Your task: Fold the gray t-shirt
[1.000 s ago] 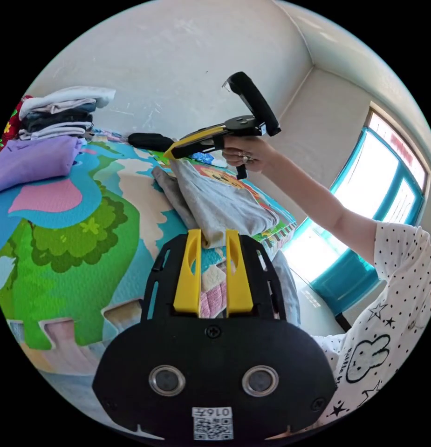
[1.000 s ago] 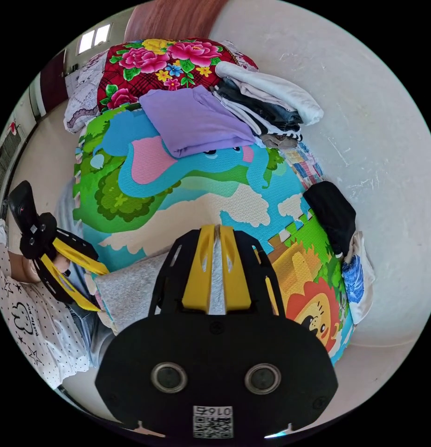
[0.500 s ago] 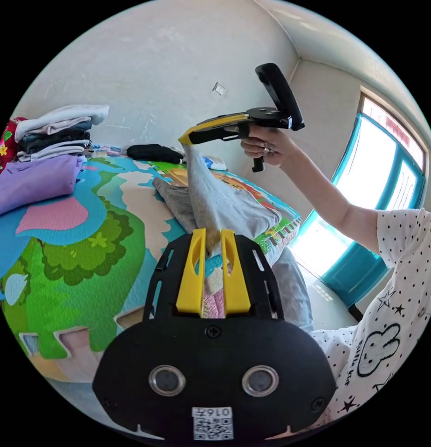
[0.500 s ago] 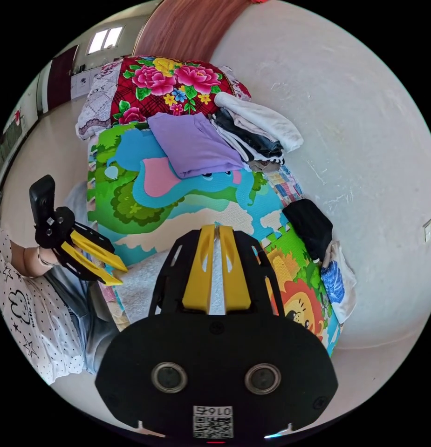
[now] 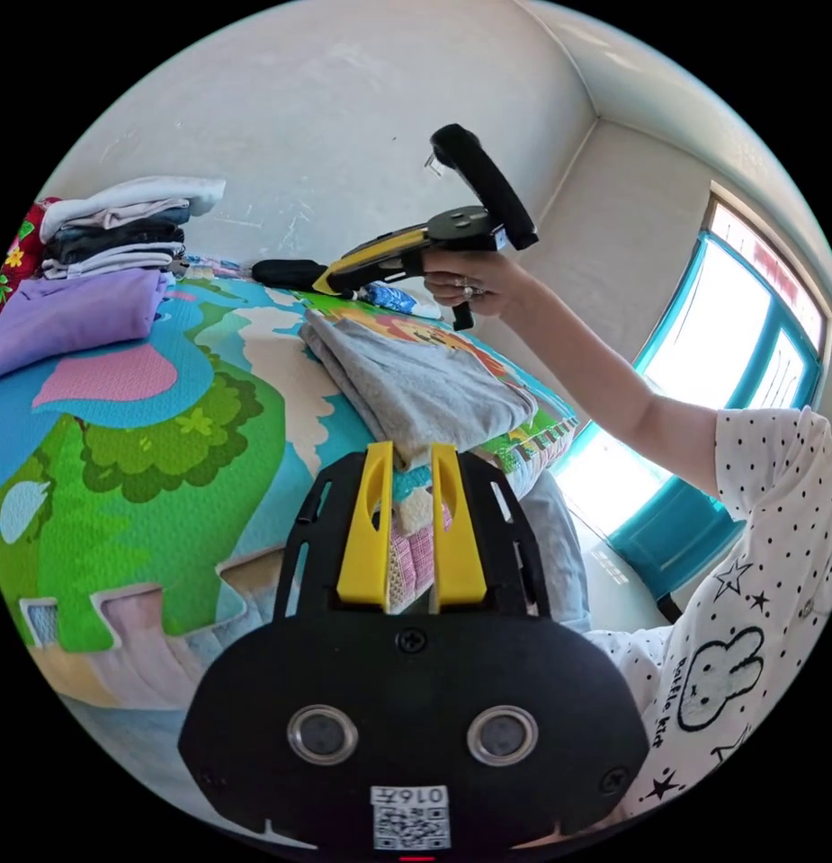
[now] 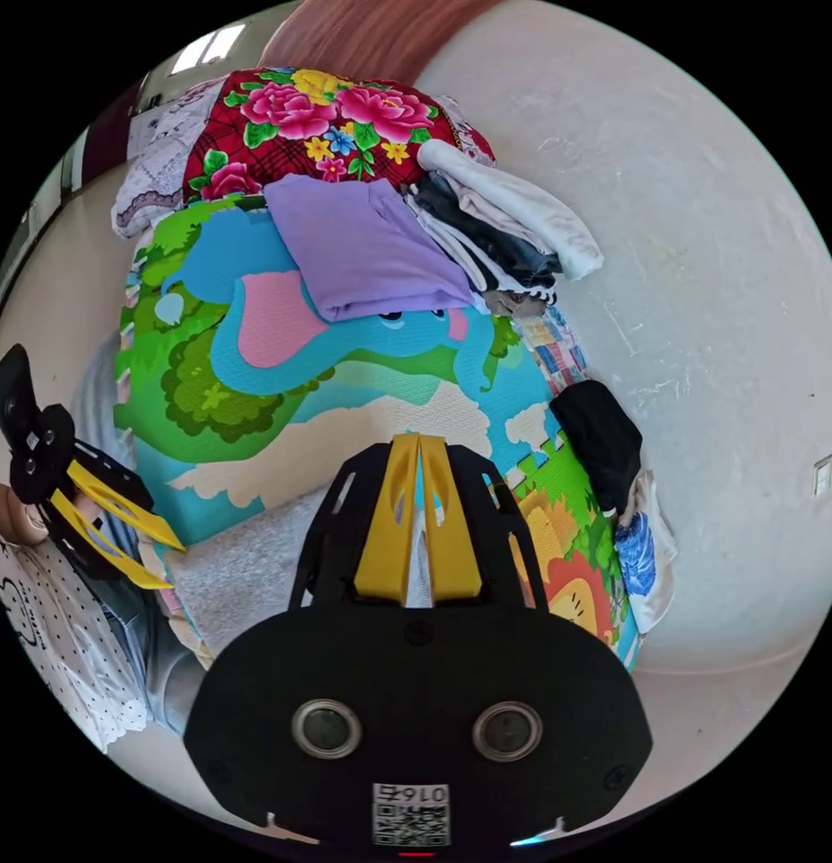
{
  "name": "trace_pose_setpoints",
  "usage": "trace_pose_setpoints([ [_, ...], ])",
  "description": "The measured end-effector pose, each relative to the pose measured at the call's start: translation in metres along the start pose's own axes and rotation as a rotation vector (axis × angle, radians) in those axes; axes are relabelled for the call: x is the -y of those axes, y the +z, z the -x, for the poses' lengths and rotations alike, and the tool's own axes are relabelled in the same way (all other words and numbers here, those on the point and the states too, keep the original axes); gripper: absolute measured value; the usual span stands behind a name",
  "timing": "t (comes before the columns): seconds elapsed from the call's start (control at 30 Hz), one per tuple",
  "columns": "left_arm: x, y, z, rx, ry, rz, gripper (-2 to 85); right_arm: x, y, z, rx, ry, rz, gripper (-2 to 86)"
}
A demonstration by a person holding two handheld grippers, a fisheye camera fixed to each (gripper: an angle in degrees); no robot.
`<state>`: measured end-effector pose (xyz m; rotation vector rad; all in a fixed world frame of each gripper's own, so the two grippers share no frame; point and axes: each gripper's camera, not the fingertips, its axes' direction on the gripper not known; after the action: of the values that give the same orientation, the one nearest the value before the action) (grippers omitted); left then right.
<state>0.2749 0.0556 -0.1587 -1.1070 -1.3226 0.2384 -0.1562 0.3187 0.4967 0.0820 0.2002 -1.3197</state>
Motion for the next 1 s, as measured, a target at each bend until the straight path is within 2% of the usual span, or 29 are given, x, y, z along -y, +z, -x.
trace_pose_setpoints([
  [0.13,0.003,0.002,-0.002,-0.024,-0.035,-0.01,5.9,-0.012,0.001,0.015,0.128,-0.047,0.003,-0.4],
  [0.3,0.004,0.008,-0.02,0.049,0.012,0.008,4.9,-0.014,0.033,0.034,0.081,-0.038,0.109,-0.4],
  [0.5,0.003,0.003,-0.037,0.095,0.021,0.013,2.7,-0.025,0.034,0.04,0.056,0.018,0.049,-0.5],
  [0.7,0.004,-0.009,-0.043,0.026,0.011,0.058,-0.4,-0.061,-0.018,0.035,0.109,0.112,-0.057,-0.4],
  [0.8,0.009,-0.018,-0.047,0.024,-0.005,0.035,-0.6,-0.085,-0.043,0.051,0.161,0.082,-0.02,-0.4],
  [0.93,0.024,-0.023,-0.06,0.063,0.03,0.012,-0.5,-0.11,-0.045,0.09,0.095,0.044,0.063,-0.4],
  [1.0,0.035,-0.02,-0.07,0.066,0.042,0.005,-0.1,-0.116,-0.038,0.102,0.001,0.065,0.038,-0.4],
])
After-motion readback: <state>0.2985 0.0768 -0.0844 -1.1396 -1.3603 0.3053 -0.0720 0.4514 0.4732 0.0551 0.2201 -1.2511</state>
